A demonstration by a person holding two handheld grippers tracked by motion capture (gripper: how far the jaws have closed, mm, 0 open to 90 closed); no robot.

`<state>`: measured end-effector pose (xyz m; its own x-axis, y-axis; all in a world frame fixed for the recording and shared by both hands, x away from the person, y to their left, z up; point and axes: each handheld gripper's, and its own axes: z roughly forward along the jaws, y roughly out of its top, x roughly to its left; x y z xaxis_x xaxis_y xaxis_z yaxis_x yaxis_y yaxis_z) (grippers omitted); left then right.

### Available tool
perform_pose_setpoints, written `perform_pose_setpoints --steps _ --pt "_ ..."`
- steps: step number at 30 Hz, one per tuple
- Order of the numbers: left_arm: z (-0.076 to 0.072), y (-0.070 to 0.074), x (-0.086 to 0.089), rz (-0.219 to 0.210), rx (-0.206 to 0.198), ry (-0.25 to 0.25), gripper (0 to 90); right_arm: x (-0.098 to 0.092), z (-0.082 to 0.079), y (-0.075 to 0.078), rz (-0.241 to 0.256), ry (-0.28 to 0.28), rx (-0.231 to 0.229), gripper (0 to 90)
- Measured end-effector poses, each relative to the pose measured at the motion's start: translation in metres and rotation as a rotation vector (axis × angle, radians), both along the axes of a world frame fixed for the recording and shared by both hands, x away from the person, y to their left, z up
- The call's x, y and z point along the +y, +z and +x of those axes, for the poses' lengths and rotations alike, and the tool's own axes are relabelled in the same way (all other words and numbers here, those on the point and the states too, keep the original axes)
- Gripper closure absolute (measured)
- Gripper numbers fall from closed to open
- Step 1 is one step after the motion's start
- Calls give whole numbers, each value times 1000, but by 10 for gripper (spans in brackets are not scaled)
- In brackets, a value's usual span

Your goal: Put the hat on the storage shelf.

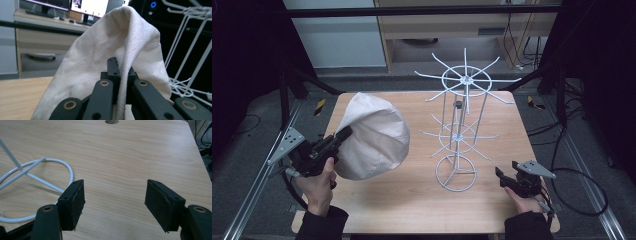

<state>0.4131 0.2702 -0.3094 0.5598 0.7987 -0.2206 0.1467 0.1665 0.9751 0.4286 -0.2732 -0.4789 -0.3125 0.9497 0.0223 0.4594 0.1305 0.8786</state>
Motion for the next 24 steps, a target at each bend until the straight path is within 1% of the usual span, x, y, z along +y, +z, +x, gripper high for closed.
perform_pose_setpoints --steps 4,8,15,22,24 --pt "-5 9 -1 -27 -40 -15 889 0 0 -1 -6 2 -1 321" --pt "-10 15 -2 -48 -70 -28 889 0 0 -1 -8 1 -3 320" --pt "-16 25 -2 -96 -107 -55 889 1 0 -1 -7 4 -2 319" --pt "-25 37 3 -161 -158 -81 889 1 0 -1 -9 3 0 317" --pt "-26 39 3 -173 -168 -86 889 1 0 -1 -9 3 0 317"
